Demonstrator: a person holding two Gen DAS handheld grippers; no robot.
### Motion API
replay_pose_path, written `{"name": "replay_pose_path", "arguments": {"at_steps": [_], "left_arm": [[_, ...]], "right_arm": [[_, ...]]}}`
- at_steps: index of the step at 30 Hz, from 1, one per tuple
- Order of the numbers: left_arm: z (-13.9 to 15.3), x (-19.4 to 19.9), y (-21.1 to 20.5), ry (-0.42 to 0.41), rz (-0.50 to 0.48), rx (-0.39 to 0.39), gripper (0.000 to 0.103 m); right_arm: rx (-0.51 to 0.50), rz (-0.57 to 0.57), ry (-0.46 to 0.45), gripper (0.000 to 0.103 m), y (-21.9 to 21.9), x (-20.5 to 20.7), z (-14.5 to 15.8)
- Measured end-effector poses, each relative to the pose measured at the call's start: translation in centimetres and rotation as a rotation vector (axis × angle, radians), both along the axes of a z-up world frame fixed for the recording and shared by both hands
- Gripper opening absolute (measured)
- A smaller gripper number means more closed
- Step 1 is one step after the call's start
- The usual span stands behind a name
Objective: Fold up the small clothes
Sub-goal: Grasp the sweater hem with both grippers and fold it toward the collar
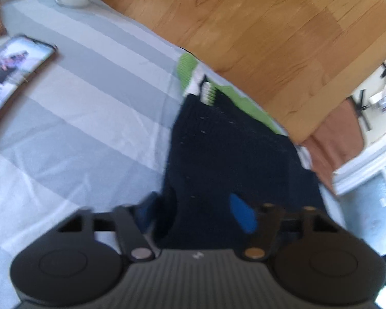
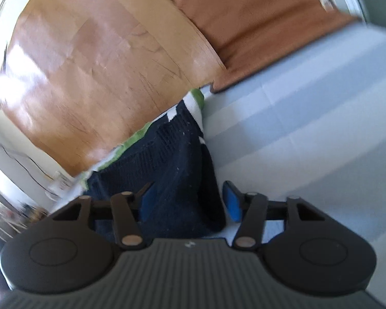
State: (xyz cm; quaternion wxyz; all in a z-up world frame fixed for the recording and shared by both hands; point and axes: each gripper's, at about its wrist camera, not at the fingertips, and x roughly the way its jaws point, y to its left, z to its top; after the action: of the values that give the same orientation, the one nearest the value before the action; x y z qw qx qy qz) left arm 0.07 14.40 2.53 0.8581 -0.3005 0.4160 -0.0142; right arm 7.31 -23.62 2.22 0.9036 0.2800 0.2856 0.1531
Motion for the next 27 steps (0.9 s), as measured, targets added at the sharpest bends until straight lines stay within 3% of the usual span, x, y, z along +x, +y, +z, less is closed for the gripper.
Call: {"name": "replay_pose_path", "arguments": {"at_steps": [1, 2, 4, 6, 10, 12, 13, 14, 15, 17, 25, 27], "left_arm": [[0.0, -0.2, 0.0, 0.008, 0.006, 0.019, 0.034], [0.0, -0.3, 0.1, 0.015, 0.004, 0.029, 0.013], [0.3, -0.9, 0.5, 0.003, -0.018, 0.016, 0.011], [0.9, -1.6, 0.2, -0.011, -0.058, 0.058, 0.01], [0.5, -2.6, -0.4, 0.027, -0.106, 0.109, 0.009], [0.2, -3.3, -0.1, 0.032, -0.1, 0.084, 0.012], [0.4, -3.7, 0.3, 0.033, -0.09, 0.058, 0.014], [0.7, -4.3, 0.7, 0.035, -0.074, 0.036, 0.034], [1.2, -4.9, 1.1, 0.029, -0.054, 0.026, 0.066], [2.0, -6.2, 1.6, -0.007, -0.027, 0.006, 0.087], [0.0, -5.9, 0.5, 0.038, -0.082, -0.242, 0.087], [-0.8, -5.1, 0.4, 0.016, -0.041, -0.308, 0.097]], "right_arm": [[-0.043, 0.001, -0.014, 0.008, 0.4, -0.2, 0.2], [-0.066, 0.002, -0.018, 0.009, 0.7, -0.4, 0.4], [-0.06, -0.002, -0.054, 0.008, 0.4, -1.7, 0.9], [-0.099, -0.01, -0.088, 0.008, 0.2, -3.6, 1.7], [-0.116, -0.022, -0.012, 0.009, 0.0, -4.6, 0.0], [-0.083, -0.042, 0.026, 0.017, -0.6, -4.2, -0.6], [-0.039, -0.054, 0.037, 0.027, -1.1, -4.1, -0.7], [0.004, -0.059, 0.045, 0.045, -1.8, -4.2, -0.6], [0.045, -0.064, 0.042, 0.053, -2.6, -4.5, -0.4], [0.08, -0.064, 0.037, 0.058, -3.6, -5.3, 0.1], [0.294, 0.015, 0.236, 0.057, -4.0, -5.5, -2.1], [0.325, -0.004, 0.226, 0.057, -3.7, -5.2, -2.2]]}}
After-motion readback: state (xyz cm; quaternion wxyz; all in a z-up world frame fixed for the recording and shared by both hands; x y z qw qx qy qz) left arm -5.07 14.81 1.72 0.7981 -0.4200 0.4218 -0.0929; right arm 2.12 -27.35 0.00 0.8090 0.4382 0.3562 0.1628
